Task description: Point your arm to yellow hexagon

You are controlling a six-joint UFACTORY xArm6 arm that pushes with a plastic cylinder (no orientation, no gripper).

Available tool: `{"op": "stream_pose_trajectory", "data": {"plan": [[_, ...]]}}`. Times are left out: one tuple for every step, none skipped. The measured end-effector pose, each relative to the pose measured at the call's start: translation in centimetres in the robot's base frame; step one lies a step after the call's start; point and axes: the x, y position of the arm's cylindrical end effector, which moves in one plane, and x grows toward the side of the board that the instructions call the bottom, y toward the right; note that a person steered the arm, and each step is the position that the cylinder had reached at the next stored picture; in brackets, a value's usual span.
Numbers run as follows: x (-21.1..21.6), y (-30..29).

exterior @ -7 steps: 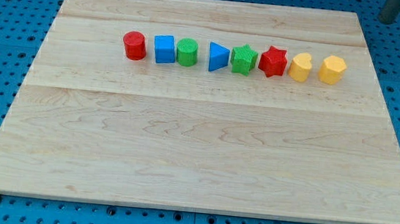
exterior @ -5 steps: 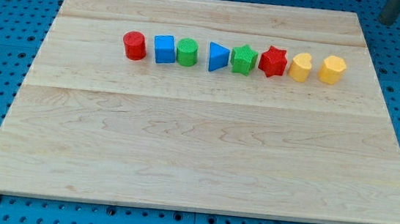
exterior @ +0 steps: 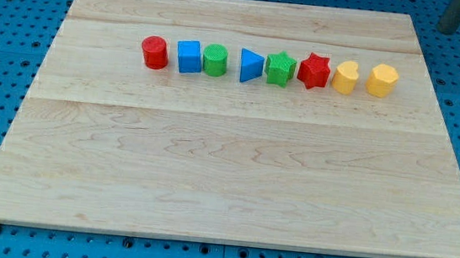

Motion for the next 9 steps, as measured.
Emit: {"op": "stream_pose_trajectory", "data": {"plan": [[1.1,0.2],[7.6,0.0],[9.5,-0.1],[9.3,-1.6],[11.2,-5.2],[15.9,-6.0],[18.5,-9.3],[16.5,-8.8],[16.5,-8.8]]}}
